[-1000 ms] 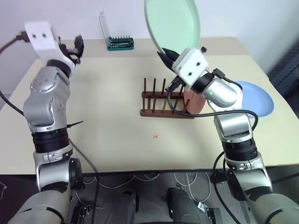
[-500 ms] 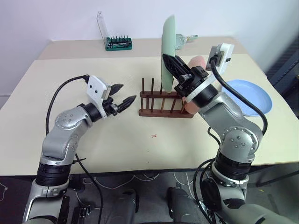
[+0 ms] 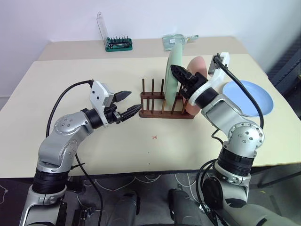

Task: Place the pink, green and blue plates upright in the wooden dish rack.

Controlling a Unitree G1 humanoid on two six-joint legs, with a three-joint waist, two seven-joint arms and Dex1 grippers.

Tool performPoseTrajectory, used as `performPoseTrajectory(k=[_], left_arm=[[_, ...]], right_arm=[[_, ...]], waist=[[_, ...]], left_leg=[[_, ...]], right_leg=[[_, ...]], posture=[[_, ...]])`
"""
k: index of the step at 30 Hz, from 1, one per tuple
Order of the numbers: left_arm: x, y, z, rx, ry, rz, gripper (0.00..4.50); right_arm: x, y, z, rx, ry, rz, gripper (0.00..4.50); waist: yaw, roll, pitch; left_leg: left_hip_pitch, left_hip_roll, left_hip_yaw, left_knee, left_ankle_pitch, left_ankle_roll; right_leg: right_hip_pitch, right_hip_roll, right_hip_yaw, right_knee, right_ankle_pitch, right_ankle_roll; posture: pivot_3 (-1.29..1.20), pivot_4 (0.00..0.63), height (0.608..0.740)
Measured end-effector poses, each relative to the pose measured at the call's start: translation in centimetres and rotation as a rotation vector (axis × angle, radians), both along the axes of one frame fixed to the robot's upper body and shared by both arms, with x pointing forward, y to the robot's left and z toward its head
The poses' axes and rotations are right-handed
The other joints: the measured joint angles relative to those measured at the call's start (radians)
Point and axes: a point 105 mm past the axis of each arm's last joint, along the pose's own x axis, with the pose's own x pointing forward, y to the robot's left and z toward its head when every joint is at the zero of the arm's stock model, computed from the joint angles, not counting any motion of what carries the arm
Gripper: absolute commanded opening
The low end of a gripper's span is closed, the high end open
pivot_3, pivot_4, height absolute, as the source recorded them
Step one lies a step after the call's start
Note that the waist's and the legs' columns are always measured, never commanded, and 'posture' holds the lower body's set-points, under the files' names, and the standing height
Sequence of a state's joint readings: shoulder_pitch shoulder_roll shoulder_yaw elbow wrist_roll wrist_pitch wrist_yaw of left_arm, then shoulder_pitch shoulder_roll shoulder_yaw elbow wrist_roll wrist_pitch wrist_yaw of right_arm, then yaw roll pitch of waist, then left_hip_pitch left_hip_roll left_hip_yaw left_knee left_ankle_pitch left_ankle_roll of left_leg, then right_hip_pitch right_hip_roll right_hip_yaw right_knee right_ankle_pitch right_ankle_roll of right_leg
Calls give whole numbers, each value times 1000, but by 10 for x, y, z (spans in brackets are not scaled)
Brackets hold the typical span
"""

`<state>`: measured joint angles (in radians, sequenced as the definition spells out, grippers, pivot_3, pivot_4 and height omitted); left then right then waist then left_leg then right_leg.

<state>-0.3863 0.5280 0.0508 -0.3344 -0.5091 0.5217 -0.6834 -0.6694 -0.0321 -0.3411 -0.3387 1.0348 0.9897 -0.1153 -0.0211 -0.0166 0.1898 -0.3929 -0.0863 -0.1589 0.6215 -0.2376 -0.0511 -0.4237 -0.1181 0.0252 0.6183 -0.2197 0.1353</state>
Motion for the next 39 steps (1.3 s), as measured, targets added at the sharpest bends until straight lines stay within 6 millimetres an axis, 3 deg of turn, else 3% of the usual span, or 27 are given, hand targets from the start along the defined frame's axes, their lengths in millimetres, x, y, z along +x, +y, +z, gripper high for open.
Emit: performPoseTrajectory(k=[5, 8, 12, 14, 19, 23, 25, 28, 30, 33, 37, 39], left_arm=[[0, -1, -1, 0, 3, 3, 3408], [0, -4, -3, 2, 6, -4, 3408], [-1, -8, -5, 4, 14, -18, 3408], [-1, -8, -5, 4, 14, -19, 3408], [-1, -10, -6, 2, 16, -25, 3408], [-1, -11, -6, 0, 16, -28, 3408], [-2, -12, -7, 0, 18, -33, 3408], [-3, -15, -9, 5, 24, -49, 3408], [-4, -18, -10, 7, 29, -63, 3408], [-5, -23, -12, 4, 34, -83, 3408], [-4, -26, -9, 10, 26, -95, 3408], [-5, -30, -9, 12, 26, -113, 3408]], right_arm=[[0, 1, 1, -27, 1, 0, 3899], [0, -1, 2, -72, -20, -4, 3899], [-4, -4, 14, -377, -177, -28, 3899], [-7, -4, 20, -444, -241, -29, 3899], [-3, -15, 15, -686, -313, -75, 3899], [-14, -24, 40, -657, -474, -52, 3899], [-19, -47, 61, -617, -548, -106, 3899], [-16, -110, 68, -665, -523, -268, 3899], [-9, -154, 54, -708, -427, -375, 3899], [-3, -193, 17, -850, -266, -430, 3899], [1, -214, -42, -1058, -78, -411, 3899], [0, -222, -81, -1220, 25, -380, 3899]], waist=[[0, 0, 0], [1, 0, 0], [2, 0, 0], [0, 0, 0], [4, 0, 0], [6, 0, 0], [11, 0, 0], [20, -1, 0], [21, -1, 0], [14, 0, 0], [0, 2, 0], [4, 2, 0]], left_leg=[[0, 0, 0, 0, 0, 0], [0, 0, 0, 0, 0, 0], [0, 0, 1, 0, 0, 0], [0, 0, 1, 0, 0, 0], [-1, 0, 2, 1, 0, 0], [-1, 0, 2, 0, 0, 1], [-1, 0, 1, 1, 0, 1], [0, 0, 1, 2, -2, 3], [0, 0, 2, 2, -2, 3], [1, 1, 3, 2, -2, 3], [2, 3, 7, 2, -2, 3], [2, 3, 8, 2, -2, 3]], right_leg=[[0, 0, 0, 0, 0, 0], [0, 0, 0, 0, 0, 0], [0, 0, 0, -1, 0, 0], [0, 0, 0, -1, 0, 0], [1, 0, 0, -2, 0, 0], [1, 0, 0, -3, 0, 0], [3, 0, 0, -4, 0, 0], [6, 0, -1, -7, 0, 0], [6, 0, -1, -7, 0, 0], [6, 0, -1, -6, 0, 0], [5, 0, 1, -5, 0, 0], [5, 0, 1, -5, 0, 0]], posture=[[0, 150, 740], [0, 150, 740], [0, 150, 740], [0, 150, 740], [0, 150, 740], [0, 150, 740], [0, 150, 740], [0, 150, 740], [0, 150, 740], [0, 150, 740], [0, 150, 740], [0, 150, 740]])
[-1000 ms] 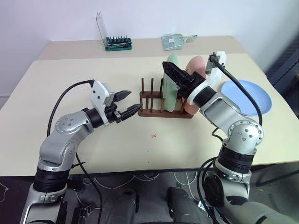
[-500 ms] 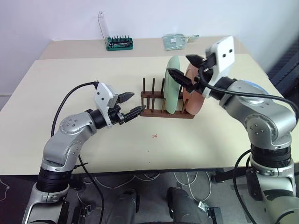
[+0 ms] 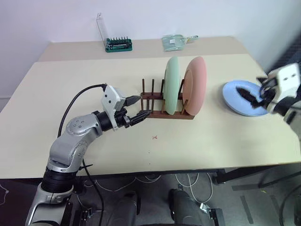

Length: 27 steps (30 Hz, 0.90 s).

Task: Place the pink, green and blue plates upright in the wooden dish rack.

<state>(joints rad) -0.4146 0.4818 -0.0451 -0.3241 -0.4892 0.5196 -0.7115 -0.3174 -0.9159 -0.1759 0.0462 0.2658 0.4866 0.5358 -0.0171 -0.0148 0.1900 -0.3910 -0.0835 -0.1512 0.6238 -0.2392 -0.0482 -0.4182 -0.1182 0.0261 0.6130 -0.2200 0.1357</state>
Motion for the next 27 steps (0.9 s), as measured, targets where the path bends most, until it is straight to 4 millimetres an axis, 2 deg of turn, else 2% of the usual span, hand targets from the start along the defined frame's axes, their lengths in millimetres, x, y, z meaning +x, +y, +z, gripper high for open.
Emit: performPoseTrajectory(k=[2, 3, 4, 7, 10, 16, 19, 22, 24, 26, 27], left_arm=[[0, -2, -1, -1, 4, -6, 3408], [0, -2, -1, -1, 5, -7, 3408], [0, -3, -2, -1, 6, -9, 3408], [-1, -4, -3, 3, 8, -12, 3408], [-1, -5, -4, 4, 9, -13, 3408], [0, -4, -4, 8, 7, -6, 3408], [0, -4, -4, 9, 7, -2, 3408], [0, -4, -4, 10, 7, -2, 3408], [0, -4, -4, 10, 7, -2, 3408], [0, -4, -4, 11, 7, -3, 3408], [0, -3, -5, 12, 9, -2, 3408]], right_arm=[[-4, -2, -38, -118, 114, 5, 3899], [-4, -4, -49, -162, 146, 3, 3899], [-3, -7, -54, -191, 151, -2, 3899], [6, -17, -52, -279, 117, -33, 3899], [15, -24, -54, -309, 96, -56, 3023], [23, -33, -62, -345, 96, -76, 32], [25, -33, -60, -366, 77, -82, 32], [28, -33, -51, -411, 21, -99, 32], [33, -28, -33, -411, -55, -105, 32], [40, -20, -4, -381, -165, -106, 32], [47, -5, 26, -292, -283, -94, 32]], waist=[[2, 0, 0], [1, 1, 1], [1, 2, 1], [1, 2, 1], [3, 2, 1], [5, 2, 1], [4, 2, 1], [4, 2, 1], [-2, 3, 1], [-4, 3, 1], [-10, 5, 2]], left_leg=[[0, 0, 1, 1, 0, 0], [0, 0, 2, 1, 0, 0], [0, 0, 2, 1, 0, 0], [0, 0, 3, 3, 0, 0], [0, 0, 3, 4, 0, 1], [0, 0, 3, 4, 0, 1], [0, 0, 3, 4, 0, 1], [0, 0, 3, 4, 0, 1], [0, 0, 3, 4, 0, 1], [0, 0, 4, 3, 0, 1], [0, 1, 5, 3, 0, 1]], right_leg=[[0, 0, 1, 0, 0, 0], [0, 0, 1, 0, 0, 0], [0, 0, 2, 0, 0, 0], [1, 0, 3, 0, 0, 0], [1, 0, 3, 0, 0, 0], [2, 0, 3, 0, 0, 0], [2, 0, 3, 0, 0, 0], [1, 0, 3, 0, 0, 0], [1, 0, 3, 0, 0, 0], [1, 0, 3, 0, 0, 0], [0, 1, 4, 1, 0, 0]], posture=[[0, 150, 740], [0, 150, 740], [0, 150, 740], [0, 150, 740], [0, 150, 740], [0, 150, 740], [0, 150, 740], [0, 150, 740], [0, 150, 740], [0, 150, 740], [0, 150, 740]])
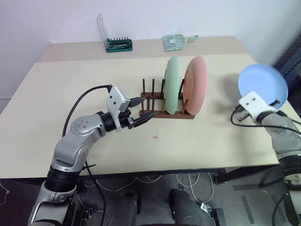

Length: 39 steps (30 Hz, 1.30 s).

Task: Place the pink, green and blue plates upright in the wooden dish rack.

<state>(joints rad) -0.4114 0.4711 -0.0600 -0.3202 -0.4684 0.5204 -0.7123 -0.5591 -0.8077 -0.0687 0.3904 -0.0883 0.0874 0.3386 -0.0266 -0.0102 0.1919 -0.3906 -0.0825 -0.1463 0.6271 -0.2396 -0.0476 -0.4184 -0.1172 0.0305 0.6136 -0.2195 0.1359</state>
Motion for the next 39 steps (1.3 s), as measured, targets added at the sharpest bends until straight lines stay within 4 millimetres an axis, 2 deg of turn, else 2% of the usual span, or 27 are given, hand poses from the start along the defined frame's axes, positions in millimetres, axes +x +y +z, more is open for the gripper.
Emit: performPoseTrajectory(k=[2, 3, 5, 7, 8, 9, 10, 12, 14, 16, 20, 24, 29, 39], left_arm=[[0, -1, 0, 0, 1, -6, 3408], [-1, -2, 0, -2, 1, -10, 3408], [-1, -2, 0, -1, 2, -11, 3408], [0, -1, 0, 1, 2, -5, 3408], [0, 0, -1, 2, 3, -1, 3408], [1, 1, -1, 3, 2, 2, 3408], [2, 4, -1, 5, -1, 12, 3408], [5, 8, -3, 15, -3, 34, 3408], [9, 18, -5, 27, -4, 71, 3408], [15, 39, -5, 44, -4, 141, 3408], [19, 71, -1, 61, -23, 236, 3408], [17, 93, -7, 78, -2, 299, 3408], [15, 111, -12, 107, 18, 348, 3408], [12, 107, -11, 90, 20, 321, 3408]], right_arm=[[4, 36, 58, 142, -198, 131, 32], [-1, 61, 99, 219, -324, 239, 32], [-32, 101, 169, 338, -518, 462, 32], [-60, 126, 199, 444, -575, 649, 32], [-69, 141, 202, 506, -563, 742, 32], [-73, 154, 202, 573, -533, 819, 32], [-80, 177, 198, 688, -475, 939, 32], [-90, 209, 193, 823, -365, 1088, 32], [-99, 225, 191, 915, -302, 1161, 32], [-105, 241, 187, 1026, -230, 1215, 32], [-102, 273, 151, 1140, 8, 1212, 32], [-95, 288, 133, 1302, 171, 1158, 32], [-71, 289, 109, 1366, 283, 981, 32], [-55, 284, 90, 1364, 327, 815, 32]], waist=[[-11, 2, 1], [-15, 3, 1], [-11, 1, 0], [5, -4, -2], [9, -4, -2], [10, -4, -2], [10, -3, -2], [10, -2, -1], [12, -2, -1], [10, -2, -1], [7, -2, -1], [7, -2, -1], [8, -2, -1], [4, -2, -1]], left_leg=[[0, 1, 1, 0, 0, 0], [-1, 2, 1, -1, 0, 0], [-1, 4, 0, -1, 0, 0], [-1, 6, 0, -1, -1, 1], [-1, 6, 0, -1, -1, 1], [-1, 6, 1, 0, -1, 1], [-1, 6, 1, 0, -1, 1], [-1, 6, 2, 0, -1, 1], [-1, 6, 2, 0, -1, 1], [-1, 6, 2, 0, -1, 1], [-2, 7, 4, -1, -1, 1], [-2, 7, 4, -1, -1, 1], [-2, 7, 5, -1, -1, 1], [-2, 8, 5, -2, -1, 1]], right_leg=[[-1, 0, 1, 1, 0, 0], [-2, 1, 1, 1, 0, 0], [-2, 3, 0, 1, 0, 0], [0, 3, -4, -1, 0, 0], [1, 3, -4, -1, 0, 0], [1, 2, -3, -1, 0, 0], [1, 2, -3, -1, 0, -1], [0, 2, -3, 0, 0, -1], [-1, 2, -3, 1, 0, -1], [-2, 2, -3, 1, 0, -1], [-5, 3, -2, 3, 1, -2], [-5, 3, -2, 3, 1, -2], [-6, 3, -2, 3, 1, -3], [-6, 4, -2, 3, 1, -3]], posture=[[0, 150, 740], [0, 150, 740], [0, 150, 740], [0, 150, 740], [0, 150, 740], [0, 150, 740], [0, 150, 740], [0, 150, 740], [0, 150, 740], [0, 150, 740], [0, 150, 740], [0, 150, 740], [0, 150, 740], [0, 150, 740]])
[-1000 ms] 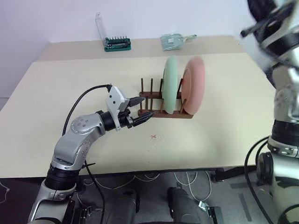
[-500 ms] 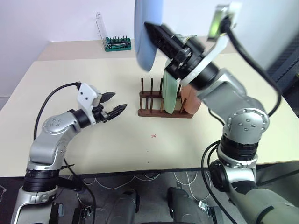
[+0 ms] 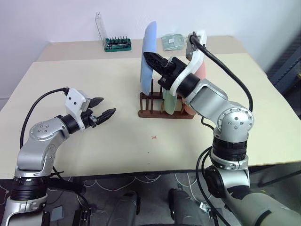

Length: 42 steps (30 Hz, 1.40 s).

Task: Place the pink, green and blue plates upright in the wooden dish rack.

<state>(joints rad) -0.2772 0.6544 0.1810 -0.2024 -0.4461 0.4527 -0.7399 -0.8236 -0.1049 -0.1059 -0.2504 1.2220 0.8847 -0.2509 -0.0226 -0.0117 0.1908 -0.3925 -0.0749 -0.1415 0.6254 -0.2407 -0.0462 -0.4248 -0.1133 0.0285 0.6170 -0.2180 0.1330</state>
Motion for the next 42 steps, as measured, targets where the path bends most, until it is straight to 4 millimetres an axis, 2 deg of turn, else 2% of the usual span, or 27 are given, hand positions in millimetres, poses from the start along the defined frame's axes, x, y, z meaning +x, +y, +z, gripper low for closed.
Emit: performPoseTrajectory(k=[5, 8, 12, 20, 32, 39, 42], left_arm=[[-1, -2, 1, -1, -2, -10, 3408], [-1, -2, 0, 0, 0, -10, 3408], [0, -4, -1, -7, 3, -12, 3408], [-1, -5, -1, -9, 10, -13, 3408], [-1, -10, -3, -26, 12, -22, 3408], [-1, -15, -7, -26, 22, -38, 3408], [-1, -15, -6, -25, 19, -39, 3408]], right_arm=[[5, 0, -11, -31, 57, -20, 32], [4, 1, -12, -32, 68, -13, 913], [5, 1, -16, -40, 82, -16, 2807], [7, -2, -16, -65, 53, -27, 2807], [15, -15, 2, -216, -168, -145, 2807], [-1, -10, 25, -275, -387, -122, 2807], [-4, -20, 33, -335, -487, -142, 2807]], waist=[[0, 0, 0], [0, 0, 0], [0, 0, 0], [0, 0, 0], [0, 0, 0], [2, 0, 0], [2, 0, 0]], left_leg=[[0, 0, 0, 0, 0, 0], [0, 0, 0, 0, 0, 0], [0, 0, 0, 0, 0, 0], [0, 0, 0, 0, 0, 0], [0, 0, 1, 0, 0, 0], [0, 0, 1, 0, 0, 0], [0, 0, 1, 0, 0, 0]], right_leg=[[0, 0, 0, 0, 0, 0], [0, 0, 0, 0, 0, 0], [0, 0, 0, 0, 0, 0], [0, 0, 0, 0, 0, 0], [0, 0, 0, 0, 0, 0], [0, 0, 0, -1, 0, 0], [0, 0, 0, -2, 0, 0]], posture=[[0, 150, 740], [0, 150, 740], [0, 150, 740], [0, 150, 740], [0, 150, 740], [0, 150, 740], [0, 150, 740]])
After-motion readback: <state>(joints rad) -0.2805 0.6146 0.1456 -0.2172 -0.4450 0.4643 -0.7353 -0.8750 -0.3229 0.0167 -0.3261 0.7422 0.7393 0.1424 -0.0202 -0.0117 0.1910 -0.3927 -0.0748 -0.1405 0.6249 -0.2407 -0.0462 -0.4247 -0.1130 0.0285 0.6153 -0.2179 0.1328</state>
